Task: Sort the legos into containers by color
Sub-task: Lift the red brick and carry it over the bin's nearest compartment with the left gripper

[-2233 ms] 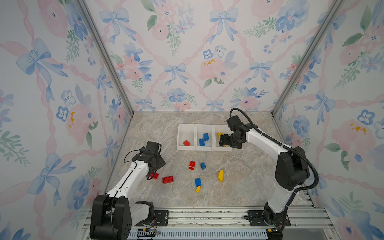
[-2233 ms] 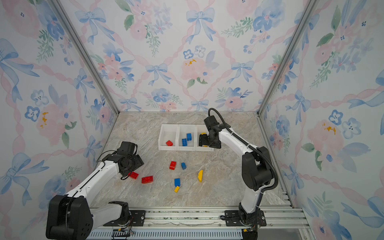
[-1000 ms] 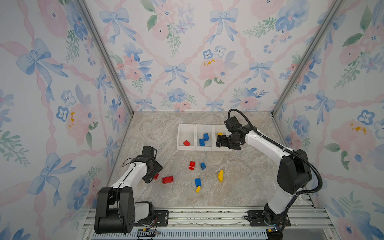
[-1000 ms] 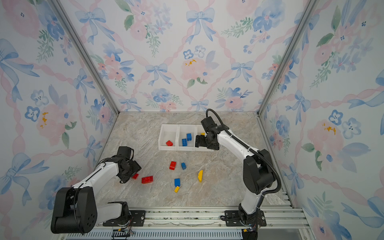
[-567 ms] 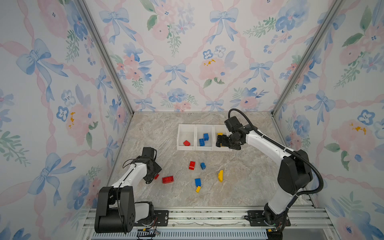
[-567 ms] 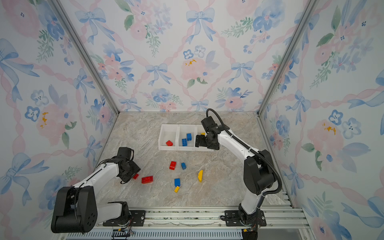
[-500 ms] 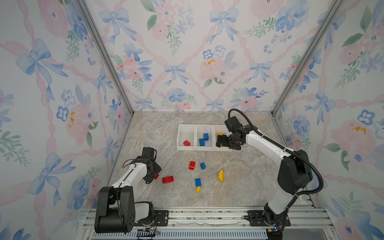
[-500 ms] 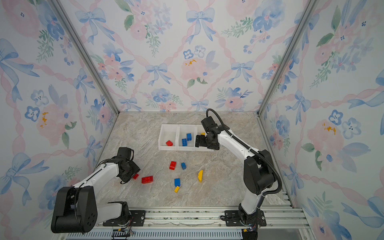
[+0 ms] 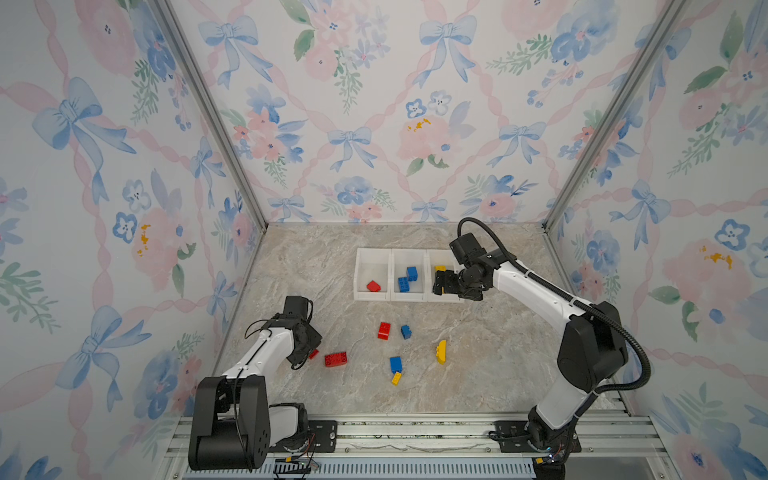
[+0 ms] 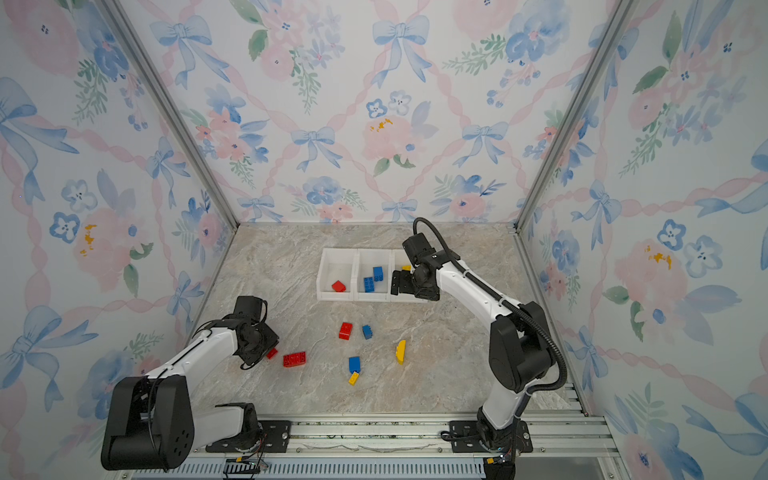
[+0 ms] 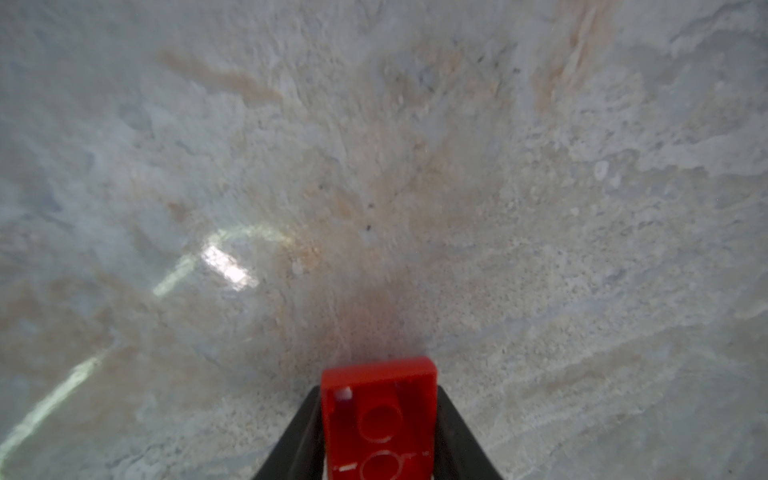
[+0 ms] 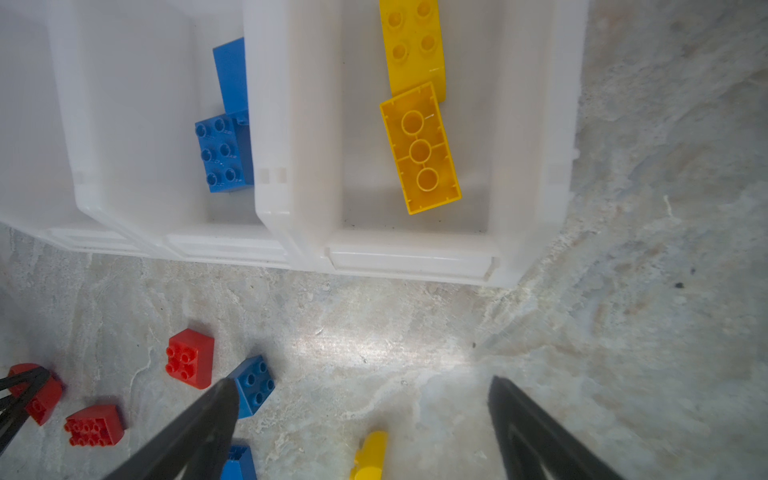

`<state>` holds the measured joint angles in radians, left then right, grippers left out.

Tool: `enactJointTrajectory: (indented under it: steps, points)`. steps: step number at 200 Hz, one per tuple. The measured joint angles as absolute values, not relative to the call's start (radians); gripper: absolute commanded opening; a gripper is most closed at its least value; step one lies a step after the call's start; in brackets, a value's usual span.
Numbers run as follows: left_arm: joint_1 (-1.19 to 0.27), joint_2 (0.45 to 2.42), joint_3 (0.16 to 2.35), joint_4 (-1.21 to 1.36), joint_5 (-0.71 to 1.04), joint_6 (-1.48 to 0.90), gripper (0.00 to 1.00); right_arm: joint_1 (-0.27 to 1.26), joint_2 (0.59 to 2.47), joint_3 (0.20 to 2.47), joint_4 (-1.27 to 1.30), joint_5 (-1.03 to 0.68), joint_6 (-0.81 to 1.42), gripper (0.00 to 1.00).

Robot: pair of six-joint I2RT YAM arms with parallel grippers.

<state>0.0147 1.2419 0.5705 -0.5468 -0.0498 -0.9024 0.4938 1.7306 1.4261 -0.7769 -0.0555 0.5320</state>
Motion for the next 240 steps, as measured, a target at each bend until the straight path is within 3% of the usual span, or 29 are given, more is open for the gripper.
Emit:
enactJointTrajectory:
  steps: [103,164,240]
  points:
    - [-0.025,1.155,0.609,-0.548,-0.023,-0.904,0.33,0.494,1.663,1.355,-0.786,-0.052,0.542,0.97]
    - [-0.231,1.227,0.855,-0.546,-0.063,-0.905,0.34,0.494,1.605,1.313,-0.785,-0.046,0.559,0.97]
    - [-0.448,1.468,1.162,-0.537,-0.181,-0.821,0.34,0.514,1.581,1.272,-0.782,-0.041,0.587,0.97]
